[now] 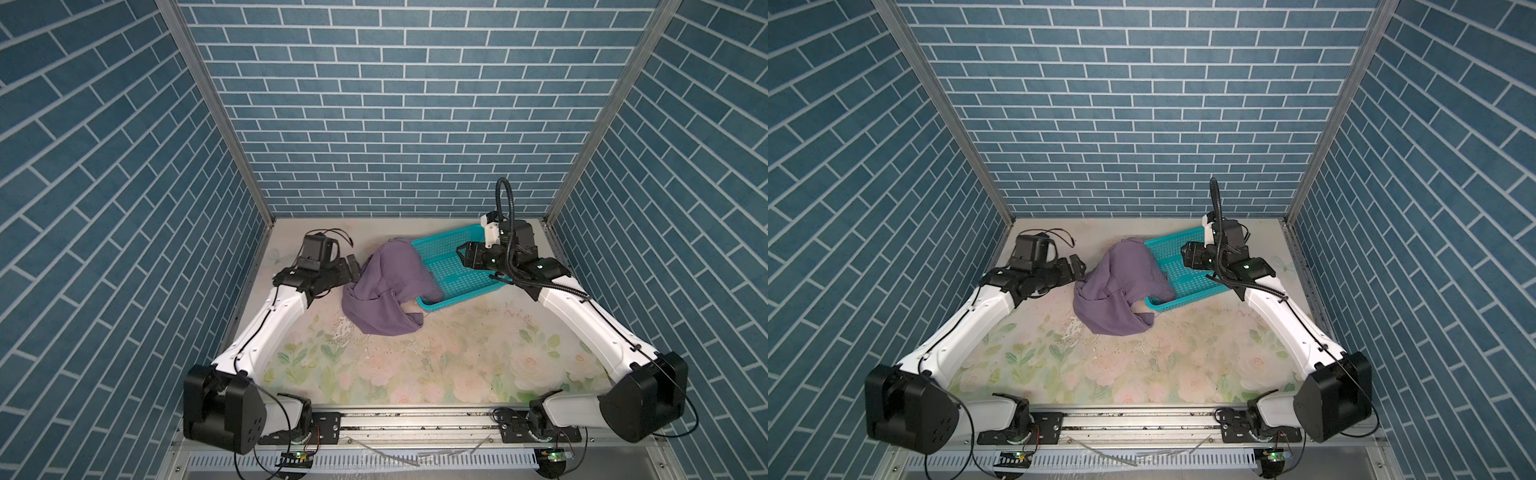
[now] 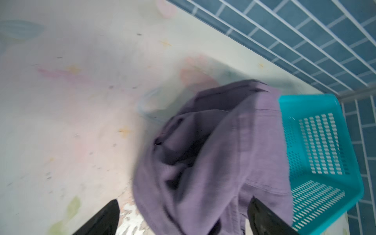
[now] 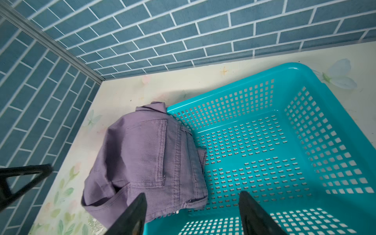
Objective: Fold and stack the trousers
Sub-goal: Pick up the trousers from the basket.
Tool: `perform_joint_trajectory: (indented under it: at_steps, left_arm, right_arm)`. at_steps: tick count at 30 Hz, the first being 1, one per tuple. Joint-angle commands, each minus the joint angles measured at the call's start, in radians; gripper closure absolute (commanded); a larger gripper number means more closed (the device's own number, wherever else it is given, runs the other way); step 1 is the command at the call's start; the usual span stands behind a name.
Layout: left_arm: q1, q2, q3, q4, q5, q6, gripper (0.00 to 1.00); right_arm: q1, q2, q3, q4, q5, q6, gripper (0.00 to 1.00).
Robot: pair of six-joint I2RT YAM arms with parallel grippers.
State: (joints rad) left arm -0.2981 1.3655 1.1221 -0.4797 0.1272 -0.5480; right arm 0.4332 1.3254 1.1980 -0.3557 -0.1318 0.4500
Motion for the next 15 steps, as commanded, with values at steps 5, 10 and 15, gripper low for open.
perform_joint_trajectory:
  at_steps: [5, 10, 15]
  left_arm:
    - [-0.118, 0.224, 0.087, 0.092, 0.074, -0.019, 0.01]
    - [-0.190, 0.354, 0.145, 0.084, 0.038, -0.013, 0.01]
    - [-0.197, 0.478, 0.188, 0.112, 0.084, -0.006, 0.15]
  right_arm:
    - [-0.056, -0.025, -0.082, -0.077, 0.008, 0.085, 0.29]
    - [-0.065, -0.006, -0.089, -0.061, -0.028, 0.095, 0.29]
    - [-0.066, 0.042, -0.079, -0.052, -0.078, 0.103, 0.30]
